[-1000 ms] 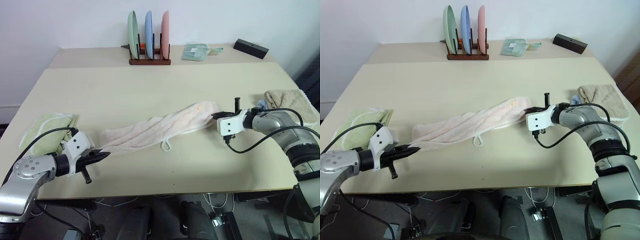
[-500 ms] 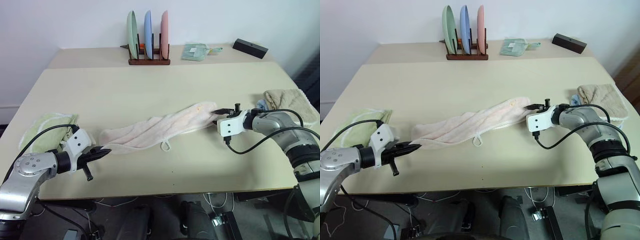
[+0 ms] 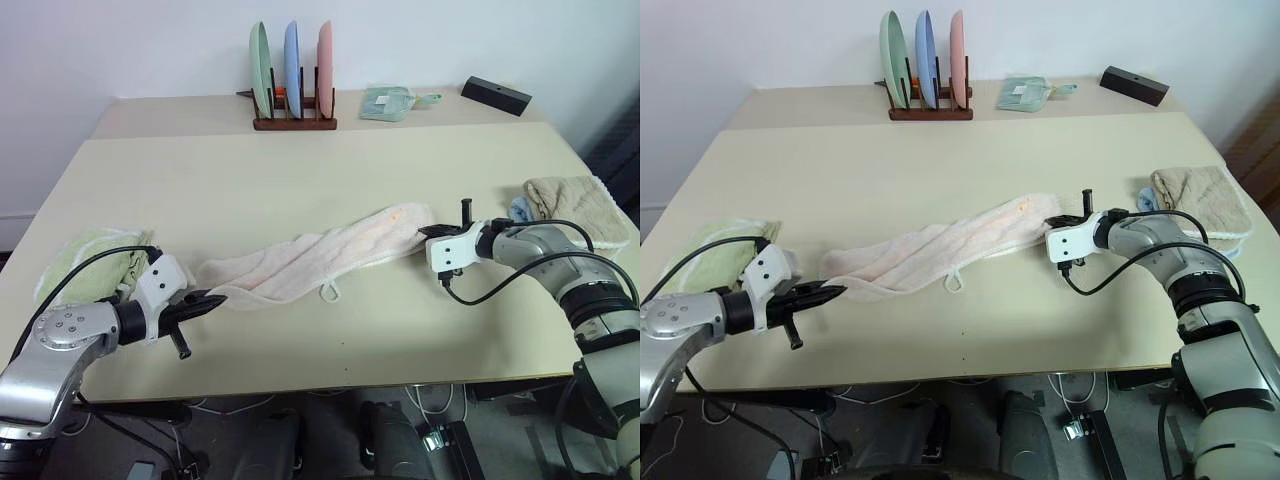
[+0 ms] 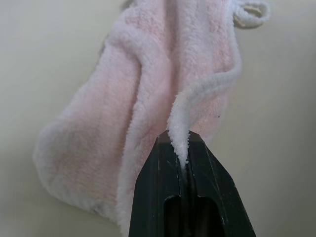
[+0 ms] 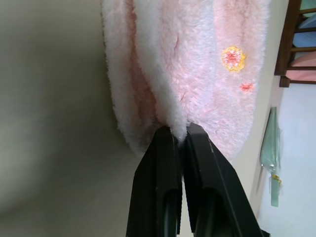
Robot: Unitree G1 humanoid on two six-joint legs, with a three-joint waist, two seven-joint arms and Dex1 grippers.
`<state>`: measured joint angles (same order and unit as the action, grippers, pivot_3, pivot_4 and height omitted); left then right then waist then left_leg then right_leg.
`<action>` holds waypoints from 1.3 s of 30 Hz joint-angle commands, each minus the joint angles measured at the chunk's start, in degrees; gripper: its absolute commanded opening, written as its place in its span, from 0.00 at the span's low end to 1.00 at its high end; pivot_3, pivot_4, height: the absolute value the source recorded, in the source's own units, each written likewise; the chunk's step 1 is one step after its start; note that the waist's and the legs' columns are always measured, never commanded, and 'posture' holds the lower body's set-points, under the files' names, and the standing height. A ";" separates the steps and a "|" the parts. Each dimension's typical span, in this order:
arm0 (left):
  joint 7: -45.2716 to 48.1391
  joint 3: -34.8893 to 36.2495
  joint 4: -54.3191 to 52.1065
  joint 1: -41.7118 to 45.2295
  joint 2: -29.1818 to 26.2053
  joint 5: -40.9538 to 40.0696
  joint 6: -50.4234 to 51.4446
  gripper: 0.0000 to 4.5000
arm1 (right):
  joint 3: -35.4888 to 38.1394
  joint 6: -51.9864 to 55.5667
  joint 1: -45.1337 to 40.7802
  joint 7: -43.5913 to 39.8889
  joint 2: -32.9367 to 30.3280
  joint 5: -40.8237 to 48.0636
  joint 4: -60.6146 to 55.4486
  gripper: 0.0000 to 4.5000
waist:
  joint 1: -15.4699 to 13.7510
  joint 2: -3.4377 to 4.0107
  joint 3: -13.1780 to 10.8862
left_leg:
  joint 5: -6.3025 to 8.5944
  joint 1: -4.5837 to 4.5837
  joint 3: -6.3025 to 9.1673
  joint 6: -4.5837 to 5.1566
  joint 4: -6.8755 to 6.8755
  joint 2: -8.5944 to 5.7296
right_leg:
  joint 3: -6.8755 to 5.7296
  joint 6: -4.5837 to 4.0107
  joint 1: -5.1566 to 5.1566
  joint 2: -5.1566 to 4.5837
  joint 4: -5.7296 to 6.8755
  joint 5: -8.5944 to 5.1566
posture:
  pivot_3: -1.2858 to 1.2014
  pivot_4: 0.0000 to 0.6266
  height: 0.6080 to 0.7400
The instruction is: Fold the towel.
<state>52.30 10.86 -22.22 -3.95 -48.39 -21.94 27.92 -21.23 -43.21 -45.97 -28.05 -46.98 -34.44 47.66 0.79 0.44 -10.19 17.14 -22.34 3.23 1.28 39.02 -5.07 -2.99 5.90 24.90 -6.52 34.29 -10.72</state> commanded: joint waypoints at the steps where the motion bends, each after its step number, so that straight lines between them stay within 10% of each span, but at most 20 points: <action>1: -0.33 1.71 -1.67 -0.33 -0.53 -0.39 -0.33 0.00 | 2.30 -1.97 -1.30 -2.48 -2.05 4.30 -1.52 0.00 | -0.09 0.00 0.00 | 0.00 0.00 0.00 0.00 0.00 0.00 | 0.00 0.00 0.00 0.00 0.00 0.00 | 0.52 0.24 1.00; 7: -2.44 5.83 1.15 2.59 0.29 -1.01 -2.19 0.00 | 7.09 0.72 2.27 -15.39 -7.27 18.16 -8.93 0.00 | -0.23 0.01 -0.01 | 0.00 -0.01 0.03 0.01 0.01 0.00 | -0.01 0.00 -0.05 -0.01 -0.05 0.00 | 0.52 0.24 1.00; 23: -23.98 -0.58 57.99 65.93 7.80 16.36 -36.29 0.00 | 5.57 8.94 -31.86 14.83 -4.86 0.11 8.78 0.00 | 0.09 -0.08 -0.02 | -0.14 -0.55 0.07 -0.21 -0.16 -0.11 | -0.02 -0.04 0.71 0.02 0.10 0.07 | 0.52 0.24 1.00; 32: -5.42 0.10 32.43 34.63 0.75 8.62 -25.09 0.00 | 9.08 5.76 -13.18 -13.16 -8.14 19.78 -5.86 0.00 | 1.77 -0.01 -0.08 | -0.11 -0.42 0.10 -0.15 -0.19 -0.10 | 0.01 0.00 0.66 0.06 0.04 0.07 | 0.52 0.24 1.00; 39: 3.87 6.40 5.51 5.67 -5.89 -3.14 -6.58 0.00 | 13.31 27.83 13.98 -37.93 -19.71 38.16 -32.03 0.00 | -0.31 0.11 -0.16 | 0.02 -0.21 0.00 0.05 0.11 -0.14 | 0.41 -0.02 0.50 0.03 0.10 0.07 | 0.52 0.24 1.00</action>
<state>54.07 12.97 -10.20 5.84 -52.04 -20.87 16.75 -11.74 -21.69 -36.04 -60.71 -61.84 -1.46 22.40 0.48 0.55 -10.35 17.31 -22.52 3.26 1.58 39.13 -5.20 -2.55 5.87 25.36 -6.46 34.36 -10.60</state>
